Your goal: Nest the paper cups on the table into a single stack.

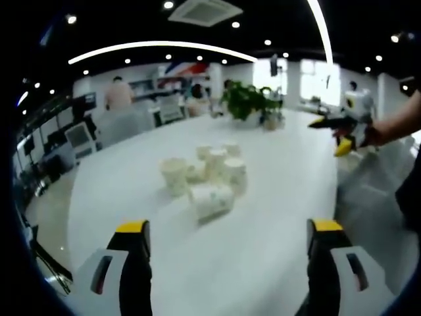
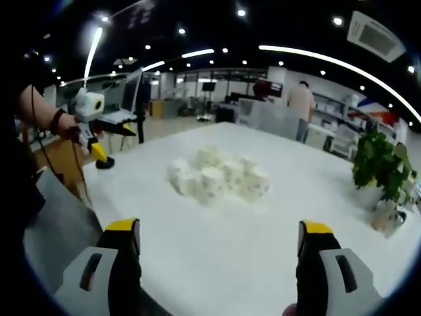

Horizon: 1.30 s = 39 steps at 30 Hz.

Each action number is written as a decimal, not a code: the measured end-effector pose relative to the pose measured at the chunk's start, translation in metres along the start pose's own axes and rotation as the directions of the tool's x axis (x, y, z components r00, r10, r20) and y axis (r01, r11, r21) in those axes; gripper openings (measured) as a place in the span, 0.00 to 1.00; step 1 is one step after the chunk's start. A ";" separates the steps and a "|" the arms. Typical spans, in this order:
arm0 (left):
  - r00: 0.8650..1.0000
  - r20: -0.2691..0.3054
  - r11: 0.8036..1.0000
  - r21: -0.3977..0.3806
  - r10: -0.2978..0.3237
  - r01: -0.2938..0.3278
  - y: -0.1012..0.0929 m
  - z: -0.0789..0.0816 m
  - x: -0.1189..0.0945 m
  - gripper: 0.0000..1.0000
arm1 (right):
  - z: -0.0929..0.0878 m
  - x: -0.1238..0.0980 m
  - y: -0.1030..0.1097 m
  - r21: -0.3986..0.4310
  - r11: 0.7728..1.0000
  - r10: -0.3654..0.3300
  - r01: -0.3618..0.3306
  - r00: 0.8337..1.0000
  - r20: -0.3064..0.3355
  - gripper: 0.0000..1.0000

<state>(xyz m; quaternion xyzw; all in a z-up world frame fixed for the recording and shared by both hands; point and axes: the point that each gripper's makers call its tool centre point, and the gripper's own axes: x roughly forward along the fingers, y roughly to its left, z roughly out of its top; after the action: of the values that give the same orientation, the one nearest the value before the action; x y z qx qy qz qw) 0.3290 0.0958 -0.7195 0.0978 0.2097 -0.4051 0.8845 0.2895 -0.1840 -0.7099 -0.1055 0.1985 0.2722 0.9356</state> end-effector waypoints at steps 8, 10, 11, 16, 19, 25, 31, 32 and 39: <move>0.999 -0.034 1.000 -0.015 -0.003 0.002 0.009 -0.009 0.011 0.97 | -0.011 0.003 0.006 -0.005 1.000 0.022 -0.022 0.999 -0.029 0.98; 0.999 -0.035 1.000 -0.004 -0.014 0.014 0.008 -0.008 0.015 0.96 | -0.012 0.003 0.006 -0.007 1.000 0.023 -0.023 0.999 -0.029 0.98; 0.999 -0.038 1.000 -0.001 -0.015 0.015 0.008 -0.008 0.017 0.96 | -0.012 0.003 0.006 -0.003 1.000 0.024 -0.024 0.999 -0.029 0.98; 0.999 -0.045 1.000 -0.007 -0.024 0.024 0.010 -0.006 0.028 0.96 | -0.017 0.006 0.009 -0.019 0.999 0.040 -0.041 0.999 -0.037 0.98; 0.998 -0.059 0.999 -0.005 -0.034 0.034 0.010 -0.008 0.037 0.96 | -0.021 0.009 0.013 -0.037 0.998 0.056 -0.058 0.997 -0.052 0.98; 0.997 -0.065 0.999 -0.030 -0.038 0.036 0.013 -0.008 0.050 0.94 | -0.019 0.012 0.015 -0.038 0.996 0.076 -0.078 0.996 -0.050 0.98; 0.995 -0.085 0.999 -0.029 -0.046 0.043 0.015 -0.011 0.063 0.94 | -0.017 0.018 0.011 -0.022 0.997 0.076 -0.077 0.996 -0.044 0.98; 0.995 -0.086 0.999 -0.031 -0.047 0.045 0.016 -0.012 0.065 0.93 | -0.016 0.018 0.011 -0.018 0.997 0.077 -0.078 0.996 -0.044 0.98; 0.995 -0.082 0.998 -0.015 -0.056 0.055 0.018 -0.007 0.082 0.90 | -0.017 0.016 0.008 -0.005 0.997 0.077 -0.077 0.996 -0.041 0.98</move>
<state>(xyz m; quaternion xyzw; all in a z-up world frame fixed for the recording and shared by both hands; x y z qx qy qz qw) 0.3883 0.0544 -0.7625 0.1031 0.2512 -0.4238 0.8641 0.2924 -0.1753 -0.7326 -0.1063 0.2208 0.3063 0.9198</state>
